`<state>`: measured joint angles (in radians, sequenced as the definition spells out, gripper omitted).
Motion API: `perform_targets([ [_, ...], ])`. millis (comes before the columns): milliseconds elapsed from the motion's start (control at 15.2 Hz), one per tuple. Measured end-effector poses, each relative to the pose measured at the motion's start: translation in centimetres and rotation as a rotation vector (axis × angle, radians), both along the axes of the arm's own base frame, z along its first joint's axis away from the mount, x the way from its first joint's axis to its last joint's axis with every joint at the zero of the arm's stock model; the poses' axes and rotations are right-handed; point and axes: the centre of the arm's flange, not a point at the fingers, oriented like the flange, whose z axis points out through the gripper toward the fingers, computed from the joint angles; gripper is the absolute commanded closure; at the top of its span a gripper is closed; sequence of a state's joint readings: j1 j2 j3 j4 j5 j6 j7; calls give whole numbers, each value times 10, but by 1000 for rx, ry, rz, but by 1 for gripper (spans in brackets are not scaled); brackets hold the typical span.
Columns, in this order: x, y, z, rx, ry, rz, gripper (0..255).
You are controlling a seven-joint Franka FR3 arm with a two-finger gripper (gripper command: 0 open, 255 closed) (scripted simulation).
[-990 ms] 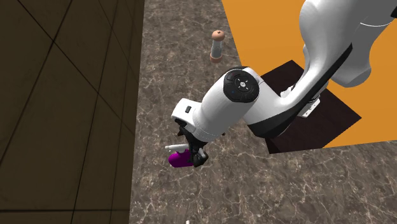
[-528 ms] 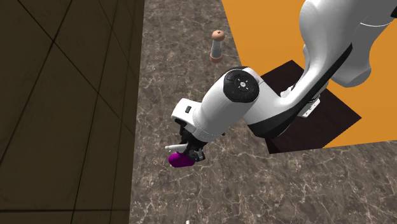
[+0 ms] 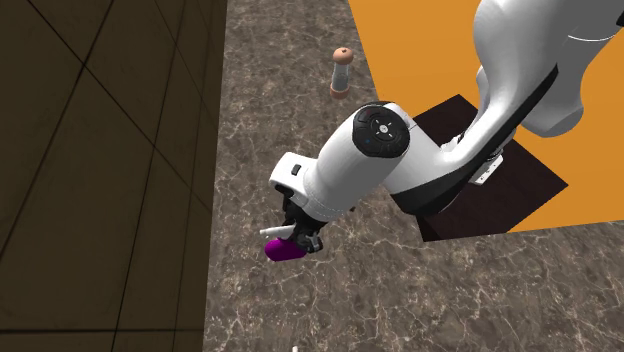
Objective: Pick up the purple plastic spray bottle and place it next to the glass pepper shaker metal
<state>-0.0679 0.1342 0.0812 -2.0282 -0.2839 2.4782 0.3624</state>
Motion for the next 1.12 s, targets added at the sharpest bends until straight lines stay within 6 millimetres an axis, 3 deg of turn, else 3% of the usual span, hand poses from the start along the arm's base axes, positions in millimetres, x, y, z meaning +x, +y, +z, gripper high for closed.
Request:
perform_targets([
  [1122,1,0,87,0,0,0,255],
])
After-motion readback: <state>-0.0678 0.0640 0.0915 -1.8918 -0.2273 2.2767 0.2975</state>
